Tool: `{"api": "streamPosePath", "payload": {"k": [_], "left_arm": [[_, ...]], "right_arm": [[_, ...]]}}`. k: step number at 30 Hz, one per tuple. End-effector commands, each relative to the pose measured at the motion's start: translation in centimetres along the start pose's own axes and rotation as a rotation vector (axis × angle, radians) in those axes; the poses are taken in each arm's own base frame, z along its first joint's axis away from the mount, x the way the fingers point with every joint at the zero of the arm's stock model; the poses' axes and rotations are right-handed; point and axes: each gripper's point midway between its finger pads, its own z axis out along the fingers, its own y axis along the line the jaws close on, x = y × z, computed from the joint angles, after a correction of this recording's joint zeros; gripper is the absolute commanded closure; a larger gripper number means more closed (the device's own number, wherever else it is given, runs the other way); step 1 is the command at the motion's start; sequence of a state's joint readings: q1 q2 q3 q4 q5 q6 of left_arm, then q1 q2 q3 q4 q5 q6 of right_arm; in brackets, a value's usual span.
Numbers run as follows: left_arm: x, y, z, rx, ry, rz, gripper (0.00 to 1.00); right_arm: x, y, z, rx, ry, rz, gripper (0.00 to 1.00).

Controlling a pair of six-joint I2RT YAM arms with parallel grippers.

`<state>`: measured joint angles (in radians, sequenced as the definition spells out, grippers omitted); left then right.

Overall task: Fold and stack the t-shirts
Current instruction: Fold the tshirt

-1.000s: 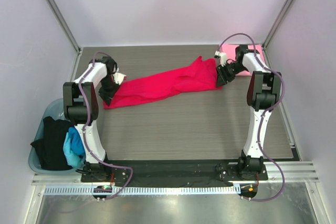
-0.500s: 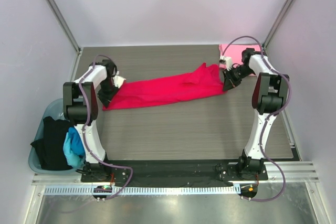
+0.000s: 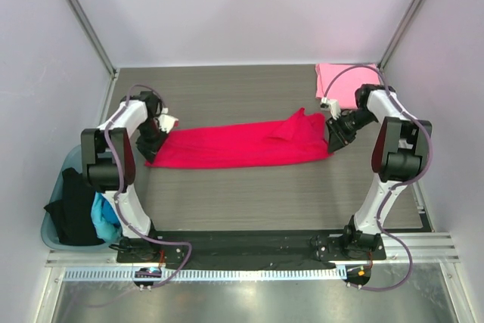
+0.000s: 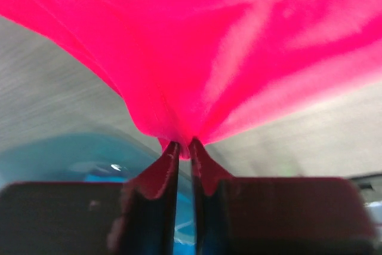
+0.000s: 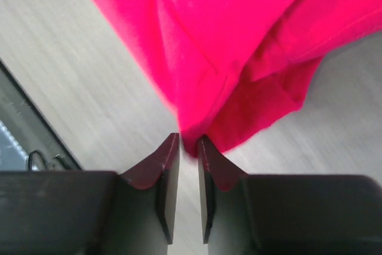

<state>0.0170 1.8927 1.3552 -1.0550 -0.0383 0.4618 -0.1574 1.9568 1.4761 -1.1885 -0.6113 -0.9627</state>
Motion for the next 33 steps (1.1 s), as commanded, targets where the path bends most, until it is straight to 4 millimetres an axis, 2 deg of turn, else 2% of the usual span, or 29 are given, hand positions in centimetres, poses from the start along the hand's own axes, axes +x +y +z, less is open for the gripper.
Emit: {"api": "streamPosePath", "payload": {"k": [1,3,5,6,7,9,10,13,17,18,19,21,22,26,33], "left_arm": [[1.2,-1.6,-2.3,0.062,-0.043,0.009,0.86],[1.0,-1.7,-4.0,0.055,-0.085,0.02,0.75],[0.6,-1.8,-5.8,0.056,-0.136,0.055,0.7],[-0.4,-1.3,-7.1,0.037,-0.178,0.061,0.66],[-1.0,-1.0,-7.9,0.021,-0.204,0.065,0.64],[-2.7,0.3,-9.0,-0.021,-0.25,0.048,0.62],[-3.2,0.7,-9.0,-0.031,-0.253,0.041,0.62],[-4.4,1.7,-7.8,-0.027,-0.209,0.01,0.67],[-5.8,2.7,-5.6,-0.02,-0.185,-0.02,0.66],[-6.0,2.7,-5.2,-0.012,-0.183,-0.021,0.65],[-6.6,3.0,-4.5,-0.005,-0.178,-0.027,0.65],[-7.2,3.0,-3.9,0.011,-0.17,-0.036,0.64],[-7.5,3.1,-3.2,0.019,-0.157,-0.046,0.64],[-8.9,3.9,-2.8,0.01,-0.174,-0.066,0.62],[-9.8,4.5,-1.2,0.014,-0.149,-0.088,0.61]], "right_arm": [[0.4,2.1,-2.1,0.022,0.007,-0.038,0.73],[0.5,2.5,-2.9,0.047,0.016,-0.053,0.71],[-0.5,2.5,-4.4,0.099,-0.006,-0.085,0.65],[-0.9,2.4,-4.9,0.12,-0.013,-0.092,0.63],[-2.0,2.0,-5.9,0.15,-0.039,-0.109,0.62],[-3.7,1.6,-6.4,0.172,-0.09,-0.089,0.61],[-5.1,0.9,-6.9,0.203,-0.123,-0.107,0.61],[-7.3,0.0,-6.4,0.23,-0.136,-0.128,0.61],[-9.8,-0.1,-5.1,0.249,-0.123,-0.207,0.61],[-10.5,0.2,-3.9,0.234,-0.104,-0.237,0.6],[-11.0,-0.3,-4.0,0.251,-0.1,-0.247,0.6],[-12.4,0.8,-1.7,0.214,-0.068,-0.301,0.6],[-13.3,0.9,-1.6,0.219,-0.072,-0.321,0.6],[-14.9,0.7,-0.7,0.204,-0.077,-0.342,0.6],[-15.6,0.5,-0.4,0.188,-0.08,-0.343,0.6]]}}
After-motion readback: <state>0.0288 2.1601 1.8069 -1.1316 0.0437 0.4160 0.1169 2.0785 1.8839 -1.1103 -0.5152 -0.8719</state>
